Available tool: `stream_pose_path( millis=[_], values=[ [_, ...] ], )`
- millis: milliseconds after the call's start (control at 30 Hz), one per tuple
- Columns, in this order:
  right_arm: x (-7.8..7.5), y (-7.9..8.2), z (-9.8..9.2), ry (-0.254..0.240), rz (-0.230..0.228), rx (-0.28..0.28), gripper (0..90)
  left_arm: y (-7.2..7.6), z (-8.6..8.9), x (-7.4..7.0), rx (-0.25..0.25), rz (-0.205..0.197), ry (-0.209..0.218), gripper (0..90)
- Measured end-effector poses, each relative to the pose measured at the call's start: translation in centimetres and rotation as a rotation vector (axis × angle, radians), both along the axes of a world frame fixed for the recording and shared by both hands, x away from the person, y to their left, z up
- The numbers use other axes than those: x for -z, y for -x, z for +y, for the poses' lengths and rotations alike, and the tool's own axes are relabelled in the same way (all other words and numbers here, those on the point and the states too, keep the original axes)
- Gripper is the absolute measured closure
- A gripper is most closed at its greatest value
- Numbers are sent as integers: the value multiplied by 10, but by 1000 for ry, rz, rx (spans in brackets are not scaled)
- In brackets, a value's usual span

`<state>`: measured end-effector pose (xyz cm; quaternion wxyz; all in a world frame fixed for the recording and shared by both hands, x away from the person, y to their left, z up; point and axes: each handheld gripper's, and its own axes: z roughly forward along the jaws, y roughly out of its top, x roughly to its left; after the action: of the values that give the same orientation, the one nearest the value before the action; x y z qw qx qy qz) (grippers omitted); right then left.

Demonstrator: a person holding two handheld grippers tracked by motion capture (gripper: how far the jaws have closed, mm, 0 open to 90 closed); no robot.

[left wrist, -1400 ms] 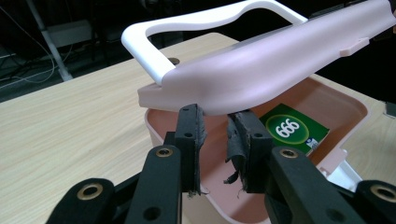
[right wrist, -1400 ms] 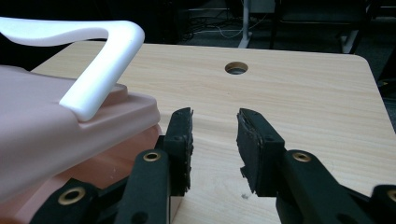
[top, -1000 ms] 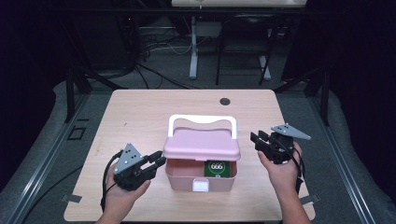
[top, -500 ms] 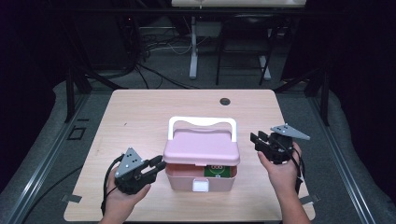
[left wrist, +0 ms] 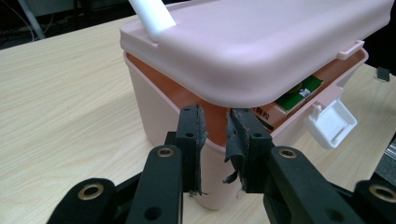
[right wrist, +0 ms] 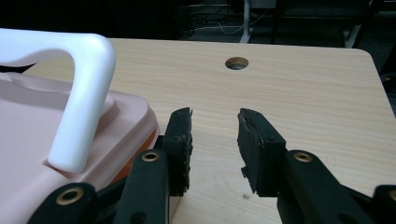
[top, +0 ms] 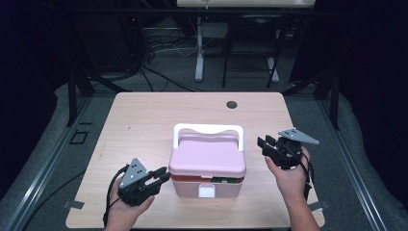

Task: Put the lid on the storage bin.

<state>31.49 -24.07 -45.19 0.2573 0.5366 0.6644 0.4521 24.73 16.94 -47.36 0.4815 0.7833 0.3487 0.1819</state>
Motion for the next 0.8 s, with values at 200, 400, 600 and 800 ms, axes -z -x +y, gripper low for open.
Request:
stream_pose_path(
  millis=[200,400,600,800],
  values=[
    [0,0,0,-2,-3,0,647,1,1,3,3,7,-2,738],
    [0,0,1,0,-5,-2,646,2,2,7,6,17,-13,739],
    [0,0,0,-4,-8,-1,646,3,2,10,0,26,-18,739],
    [0,0,0,-4,-9,-1,644,3,3,14,-10,38,-33,740]
  ],
)
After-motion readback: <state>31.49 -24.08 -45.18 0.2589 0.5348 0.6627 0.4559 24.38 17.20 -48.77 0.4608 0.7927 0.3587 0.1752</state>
